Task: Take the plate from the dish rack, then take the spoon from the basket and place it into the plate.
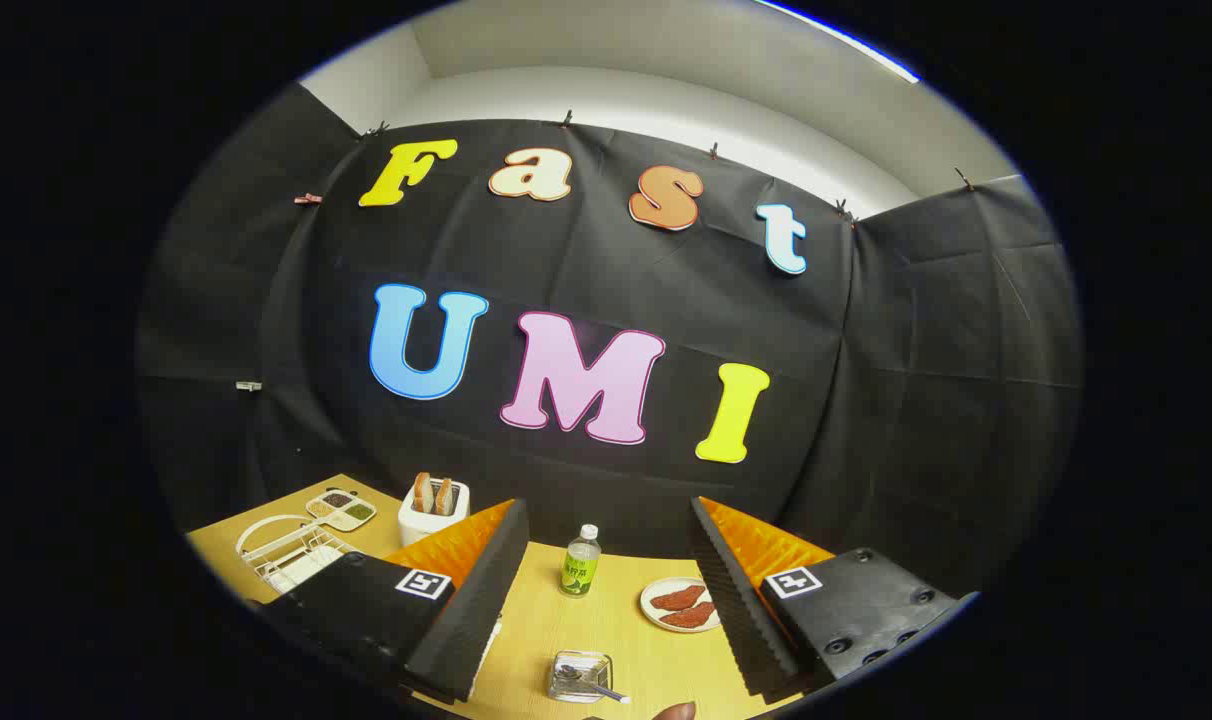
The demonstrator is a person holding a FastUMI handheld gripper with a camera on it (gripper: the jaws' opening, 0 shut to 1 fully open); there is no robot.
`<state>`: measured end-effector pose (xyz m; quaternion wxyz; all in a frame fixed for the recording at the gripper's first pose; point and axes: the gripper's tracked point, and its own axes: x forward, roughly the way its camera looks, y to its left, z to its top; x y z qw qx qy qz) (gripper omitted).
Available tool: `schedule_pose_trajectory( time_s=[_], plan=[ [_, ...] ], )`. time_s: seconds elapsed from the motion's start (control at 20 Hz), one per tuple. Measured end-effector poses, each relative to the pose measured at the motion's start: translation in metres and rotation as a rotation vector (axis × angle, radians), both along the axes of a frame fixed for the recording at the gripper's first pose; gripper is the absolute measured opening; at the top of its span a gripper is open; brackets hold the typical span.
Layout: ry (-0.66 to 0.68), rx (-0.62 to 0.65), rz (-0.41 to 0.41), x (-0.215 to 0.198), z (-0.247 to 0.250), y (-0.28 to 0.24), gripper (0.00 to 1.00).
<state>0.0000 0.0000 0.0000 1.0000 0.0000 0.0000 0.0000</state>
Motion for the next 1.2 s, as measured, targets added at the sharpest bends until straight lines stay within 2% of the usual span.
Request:
schedule_pose_trajectory(
  time_s=[0.6, 0.8, 1.0, 1.2],
  plan=[
    [0.002, 0.017, 0.013, -0.003, 0.002, 0.004, 0.98],
    [-0.003, 0.022, 0.040, -0.003, 0.003, 0.013, 0.98],
    [0.050, 0.045, 0.101, -0.001, -0.006, 0.038, 0.97],
    [0.206, 0.067, 0.208, 0.004, -0.040, 0.091, 0.98]
  ],
)
